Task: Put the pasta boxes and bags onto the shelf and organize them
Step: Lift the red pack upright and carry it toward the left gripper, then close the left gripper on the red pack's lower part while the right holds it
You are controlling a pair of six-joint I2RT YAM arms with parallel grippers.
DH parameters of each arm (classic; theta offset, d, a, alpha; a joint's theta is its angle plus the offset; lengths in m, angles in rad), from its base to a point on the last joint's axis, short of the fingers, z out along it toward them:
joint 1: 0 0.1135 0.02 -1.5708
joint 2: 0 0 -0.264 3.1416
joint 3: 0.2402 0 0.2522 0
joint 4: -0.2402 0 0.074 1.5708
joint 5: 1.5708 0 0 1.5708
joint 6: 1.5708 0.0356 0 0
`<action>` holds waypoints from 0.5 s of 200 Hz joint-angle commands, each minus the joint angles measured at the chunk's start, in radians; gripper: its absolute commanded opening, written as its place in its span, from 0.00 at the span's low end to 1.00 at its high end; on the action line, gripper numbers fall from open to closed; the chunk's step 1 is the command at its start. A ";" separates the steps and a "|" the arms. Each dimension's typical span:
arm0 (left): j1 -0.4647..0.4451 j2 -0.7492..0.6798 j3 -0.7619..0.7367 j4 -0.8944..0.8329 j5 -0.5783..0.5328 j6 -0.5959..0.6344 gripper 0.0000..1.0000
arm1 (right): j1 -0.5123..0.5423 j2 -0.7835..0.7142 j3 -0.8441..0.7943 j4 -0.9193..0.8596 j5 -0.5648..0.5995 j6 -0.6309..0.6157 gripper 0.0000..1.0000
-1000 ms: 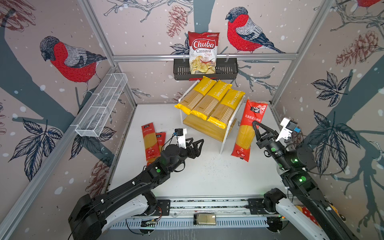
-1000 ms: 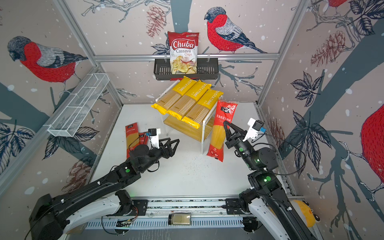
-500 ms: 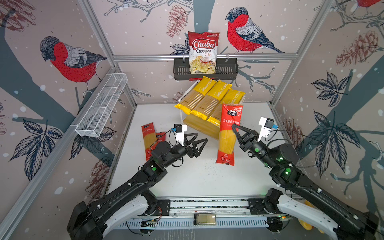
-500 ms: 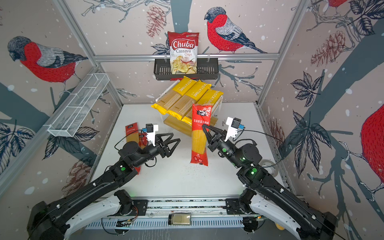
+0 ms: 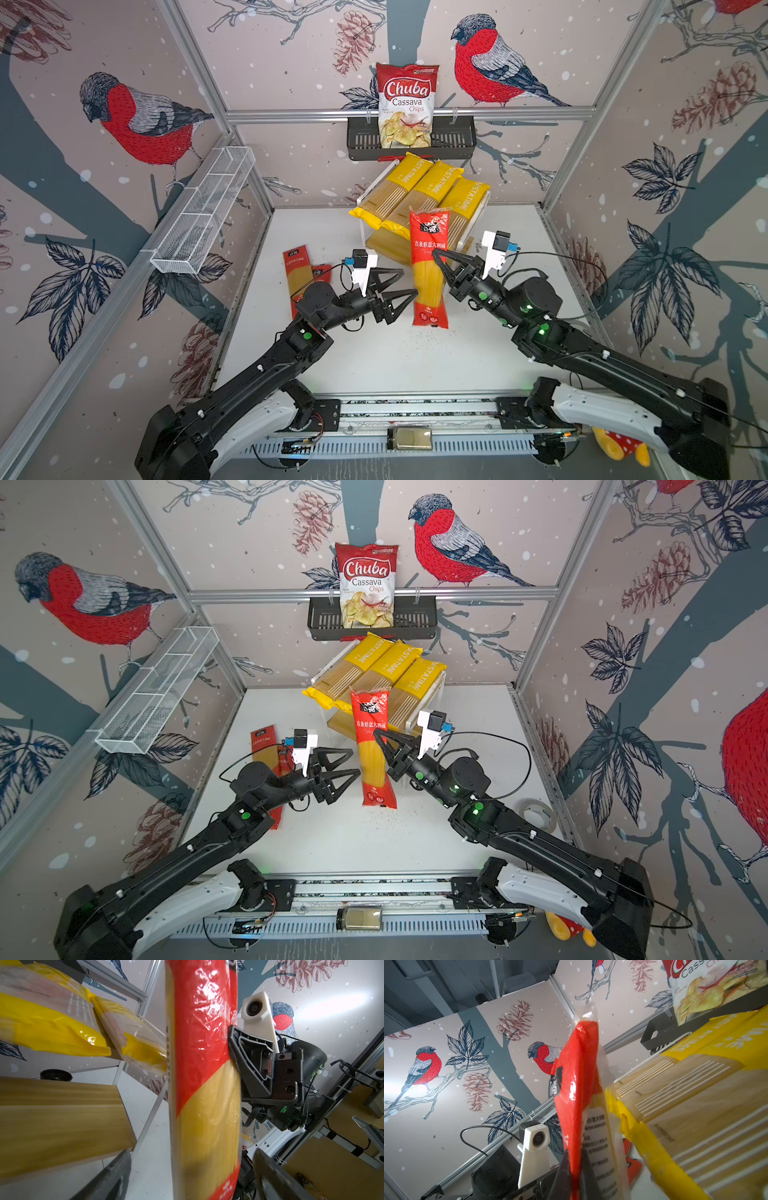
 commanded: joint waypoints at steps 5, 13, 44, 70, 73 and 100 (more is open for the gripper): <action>0.010 0.034 0.013 0.102 0.077 0.022 0.88 | 0.008 0.029 0.032 0.203 -0.048 -0.001 0.00; 0.014 0.041 0.014 0.114 0.091 0.022 0.87 | 0.009 0.038 0.034 0.211 -0.057 0.000 0.00; 0.042 0.051 0.008 0.146 0.132 0.027 0.86 | 0.019 0.066 0.045 0.231 -0.080 -0.002 0.00; 0.051 0.072 0.009 0.196 0.190 0.015 0.83 | 0.027 0.087 0.033 0.275 -0.090 -0.012 0.00; 0.052 0.075 0.010 0.201 0.198 0.010 0.83 | 0.027 0.089 0.029 0.285 -0.091 -0.012 0.00; 0.051 0.096 0.013 0.240 0.243 -0.003 0.78 | 0.031 0.098 0.024 0.312 -0.104 -0.018 0.00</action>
